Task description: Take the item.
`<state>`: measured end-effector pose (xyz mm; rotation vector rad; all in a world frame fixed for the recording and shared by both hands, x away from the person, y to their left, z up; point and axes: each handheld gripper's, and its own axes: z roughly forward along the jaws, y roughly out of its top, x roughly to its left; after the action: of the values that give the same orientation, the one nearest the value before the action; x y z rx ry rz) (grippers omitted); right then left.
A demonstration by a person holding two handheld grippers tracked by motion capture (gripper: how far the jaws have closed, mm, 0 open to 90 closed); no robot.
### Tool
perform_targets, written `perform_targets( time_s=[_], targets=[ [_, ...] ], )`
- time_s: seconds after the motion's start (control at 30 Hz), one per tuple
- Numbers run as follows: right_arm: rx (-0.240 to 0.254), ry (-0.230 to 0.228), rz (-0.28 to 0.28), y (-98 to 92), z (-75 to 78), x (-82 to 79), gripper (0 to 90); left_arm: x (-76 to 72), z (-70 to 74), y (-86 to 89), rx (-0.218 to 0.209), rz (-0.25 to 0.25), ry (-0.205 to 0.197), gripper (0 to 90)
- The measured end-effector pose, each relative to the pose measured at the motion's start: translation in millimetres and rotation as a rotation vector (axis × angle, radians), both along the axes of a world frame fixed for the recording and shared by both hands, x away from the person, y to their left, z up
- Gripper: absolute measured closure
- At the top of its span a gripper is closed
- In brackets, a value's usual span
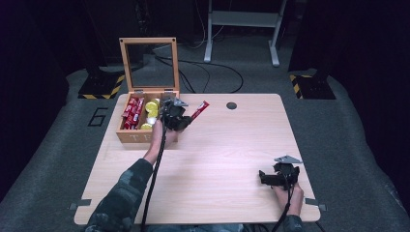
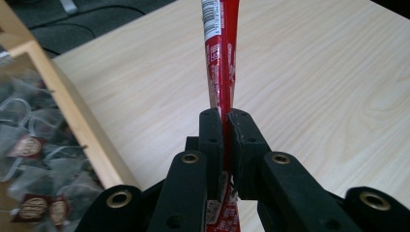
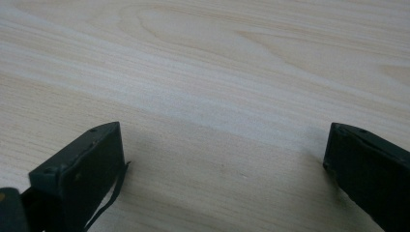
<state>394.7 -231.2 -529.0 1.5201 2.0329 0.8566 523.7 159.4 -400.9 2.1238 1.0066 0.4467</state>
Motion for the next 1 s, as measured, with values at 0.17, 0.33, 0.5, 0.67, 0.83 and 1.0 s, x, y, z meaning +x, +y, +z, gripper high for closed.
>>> perform_targets(
  time_s=[0.17, 0.33, 0.5, 0.67, 0.83, 1.0],
  targets=[
    [-0.001, 0.000, 0.000, 0.0, 0.0, 0.0, 0.2, -0.8, -9.3, -9.4, 0.006, -0.010, 0.007, 84.2],
    [0.000, 0.000, 0.000, 0.0, 0.0, -0.1, 0.2, -0.6, -20.0, -15.6, 0.000, -0.017, 0.029, 84.2],
    [0.000, 0.000, -0.001, 0.0, 0.0, -0.1, 0.2, -0.1, -28.6, -21.0, 0.001, -0.018, 0.038, 84.1],
    [0.000, 0.000, 0.000, 0.0, 0.0, 0.0, 0.2, 1.7, -36.3, -24.4, 0.005, -0.014, 0.053, 84.1],
    [0.000, 0.000, 0.001, 0.0, 0.0, 0.0, 0.2, 3.2, -42.1, -27.4, 0.019, -0.020, 0.065, 84.1],
    [-0.001, 0.000, 0.001, 0.0, 0.0, 0.0, 0.2, 5.1, -47.5, -31.2, 0.019, -0.021, 0.077, 84.0]
  ],
)
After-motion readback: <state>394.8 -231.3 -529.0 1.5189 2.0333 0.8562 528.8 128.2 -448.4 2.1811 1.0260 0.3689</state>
